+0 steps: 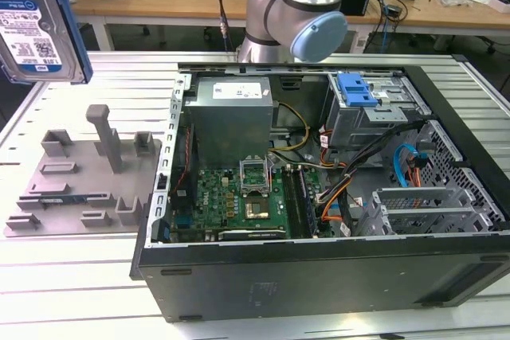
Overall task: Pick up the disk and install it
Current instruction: 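Pick up the disk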
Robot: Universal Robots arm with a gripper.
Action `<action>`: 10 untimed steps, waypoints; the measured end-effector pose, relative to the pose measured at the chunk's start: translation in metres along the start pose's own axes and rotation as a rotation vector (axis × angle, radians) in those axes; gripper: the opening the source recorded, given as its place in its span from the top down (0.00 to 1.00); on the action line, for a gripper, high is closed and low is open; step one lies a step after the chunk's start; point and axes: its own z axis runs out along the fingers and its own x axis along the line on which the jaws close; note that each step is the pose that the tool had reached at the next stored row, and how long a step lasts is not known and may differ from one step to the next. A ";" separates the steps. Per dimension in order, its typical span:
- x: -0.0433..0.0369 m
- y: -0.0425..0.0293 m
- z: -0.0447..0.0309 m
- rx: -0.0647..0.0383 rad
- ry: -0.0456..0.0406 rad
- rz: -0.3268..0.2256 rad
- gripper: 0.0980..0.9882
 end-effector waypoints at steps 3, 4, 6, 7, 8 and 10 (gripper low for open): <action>0.0055 -0.0070 0.0000 0.000 0.0000 0.000 0.70; 0.0073 -0.0094 -0.0001 0.000 0.0000 0.000 0.70; 0.0117 -0.0149 -0.0001 0.000 0.0000 0.000 0.70; 0.0138 -0.0173 -0.0001 0.000 0.0000 0.000 0.70; 0.0158 -0.0198 -0.0001 0.000 0.0000 0.000 0.70; 0.0209 -0.0259 -0.0002 0.000 0.0001 0.000 0.70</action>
